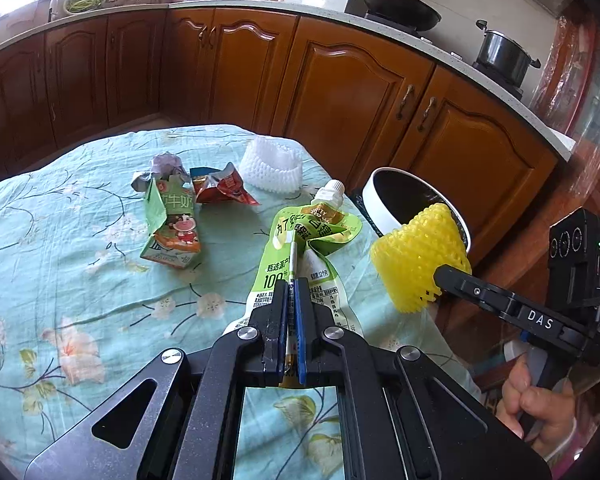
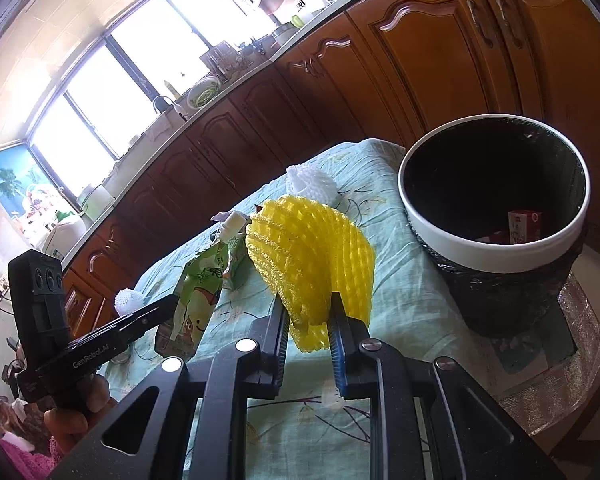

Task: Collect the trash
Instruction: 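Carry the pouch and yellow foam net over the bin and open both tools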

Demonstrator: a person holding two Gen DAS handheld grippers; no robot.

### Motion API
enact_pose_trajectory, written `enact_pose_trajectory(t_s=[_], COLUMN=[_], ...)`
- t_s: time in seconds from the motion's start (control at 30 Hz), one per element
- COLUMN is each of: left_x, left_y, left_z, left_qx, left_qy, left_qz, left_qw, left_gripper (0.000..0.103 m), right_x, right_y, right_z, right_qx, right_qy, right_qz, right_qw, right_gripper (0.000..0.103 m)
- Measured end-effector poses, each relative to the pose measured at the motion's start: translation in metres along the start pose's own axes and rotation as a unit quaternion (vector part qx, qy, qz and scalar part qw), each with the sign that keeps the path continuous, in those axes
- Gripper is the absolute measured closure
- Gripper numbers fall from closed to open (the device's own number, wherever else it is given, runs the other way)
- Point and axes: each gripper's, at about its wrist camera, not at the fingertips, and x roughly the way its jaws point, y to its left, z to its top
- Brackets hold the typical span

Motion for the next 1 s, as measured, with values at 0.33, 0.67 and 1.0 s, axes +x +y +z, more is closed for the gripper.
enact_pose_trajectory(t_s=[0.33, 0.67, 1.0], left_x=[0.014, 0.031, 0.046], left_y=[-0.025, -0.048, -0.072], left_z=[0.005, 0.015, 0.031], left_qx=[0.023, 0.043, 0.067], left_qy=[0.007, 0.014, 0.015], left_qz=[-0.012, -0.026, -0.042], left_qw=[0.9996, 0.9986, 0.9967], left_gripper=[0.100, 0.100, 0.100], right_x=[-0.020, -0.038, -0.050], right_y=[-0.022, -0.045, -0.060], right_z=[0.003, 0.009, 0.021], right_qx=[0.016, 0.029, 0.038], right_qy=[-0.020, -0.040, -0.055], right_qz=[-0.018, -0.038, -0.056], right_qw=[1.000, 0.998, 0.996], right_gripper=[0.084, 0.084, 0.084])
